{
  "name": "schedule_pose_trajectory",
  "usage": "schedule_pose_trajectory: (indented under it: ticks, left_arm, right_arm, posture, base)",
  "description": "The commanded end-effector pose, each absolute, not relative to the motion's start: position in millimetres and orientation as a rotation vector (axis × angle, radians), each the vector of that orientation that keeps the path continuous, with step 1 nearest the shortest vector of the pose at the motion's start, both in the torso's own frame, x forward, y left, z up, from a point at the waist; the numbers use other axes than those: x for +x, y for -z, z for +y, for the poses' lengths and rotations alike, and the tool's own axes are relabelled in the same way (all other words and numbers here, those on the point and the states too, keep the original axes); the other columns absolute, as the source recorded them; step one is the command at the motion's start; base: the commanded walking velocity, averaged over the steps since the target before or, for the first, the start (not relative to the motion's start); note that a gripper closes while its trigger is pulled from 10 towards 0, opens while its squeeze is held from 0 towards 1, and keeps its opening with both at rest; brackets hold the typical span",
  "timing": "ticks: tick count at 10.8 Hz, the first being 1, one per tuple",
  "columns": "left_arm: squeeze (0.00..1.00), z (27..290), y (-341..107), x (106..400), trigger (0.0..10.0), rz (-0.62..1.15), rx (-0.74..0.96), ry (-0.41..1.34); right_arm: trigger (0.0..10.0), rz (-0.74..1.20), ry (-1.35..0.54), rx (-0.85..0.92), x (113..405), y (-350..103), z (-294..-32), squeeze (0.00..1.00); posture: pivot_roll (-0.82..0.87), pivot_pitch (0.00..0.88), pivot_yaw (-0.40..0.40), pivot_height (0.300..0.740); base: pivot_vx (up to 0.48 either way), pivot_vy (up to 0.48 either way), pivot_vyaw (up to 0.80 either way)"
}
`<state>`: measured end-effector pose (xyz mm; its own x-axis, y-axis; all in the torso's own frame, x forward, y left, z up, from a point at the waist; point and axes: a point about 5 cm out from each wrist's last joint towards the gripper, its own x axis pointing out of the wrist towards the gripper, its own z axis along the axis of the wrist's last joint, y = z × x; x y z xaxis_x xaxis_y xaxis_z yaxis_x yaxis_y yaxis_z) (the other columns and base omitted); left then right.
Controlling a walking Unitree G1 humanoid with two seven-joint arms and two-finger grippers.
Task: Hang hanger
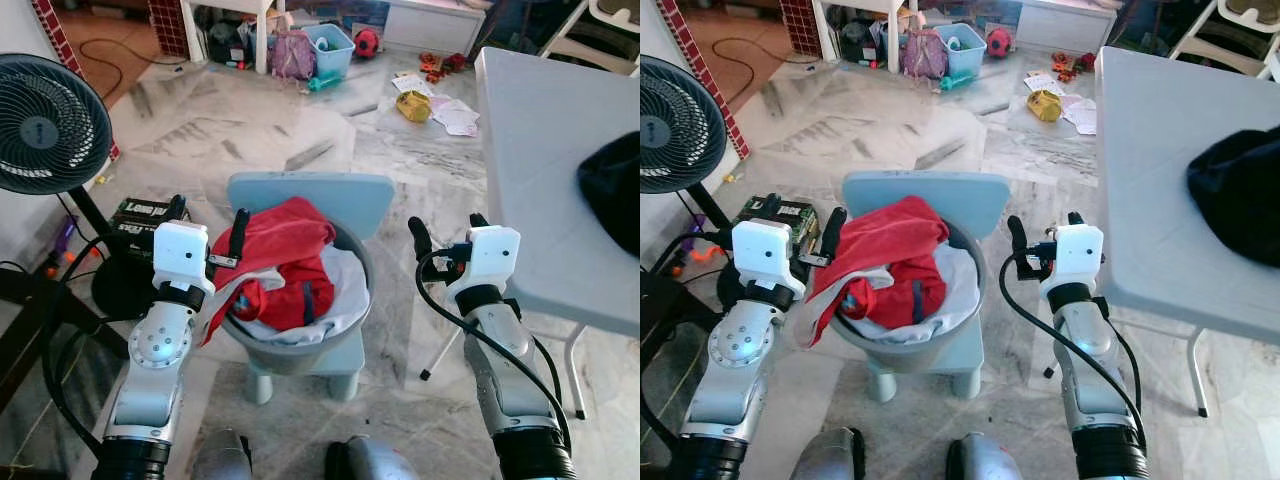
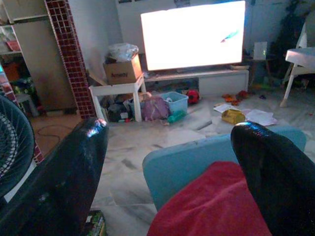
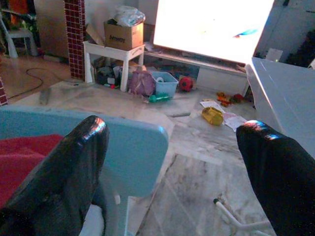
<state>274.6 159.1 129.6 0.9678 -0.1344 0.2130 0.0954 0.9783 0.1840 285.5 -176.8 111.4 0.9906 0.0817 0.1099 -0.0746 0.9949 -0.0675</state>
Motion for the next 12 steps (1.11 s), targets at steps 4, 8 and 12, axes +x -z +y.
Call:
schedule_pose_trajectory:
  ticks: [4, 8, 12]
  left_arm:
    - [0.0, 157, -130, 274, 10.0, -0.229, 0.18, 0.129]
    - [0.0, 162, -122, 272, 10.0, -0.197, 0.175, 0.096]
    - [0.0, 171, -100, 265, 10.0, -0.088, 0.193, 0.074]
  right_arm:
    - [10.0, -0.119, -0.077, -0.073, 284, -113, -179, 0.0]
    - [10.0, -0.094, -0.084, -0.068, 276, -107, -181, 0.0]
    - [10.0, -0.017, -0.122, -0.06, 246, -88, -176, 0.0]
  posture:
    - [0.02, 0.161, -0.07, 0.74]
    - [0.01, 0.165, -0.077, 0.74]
    - [0.01, 0.185, -0.083, 0.74]
  base:
    - [0.0, -0.286, 0.0]
    - [0.0, -0.159, 0.0]
    - [0.0, 0.0, 0.0]
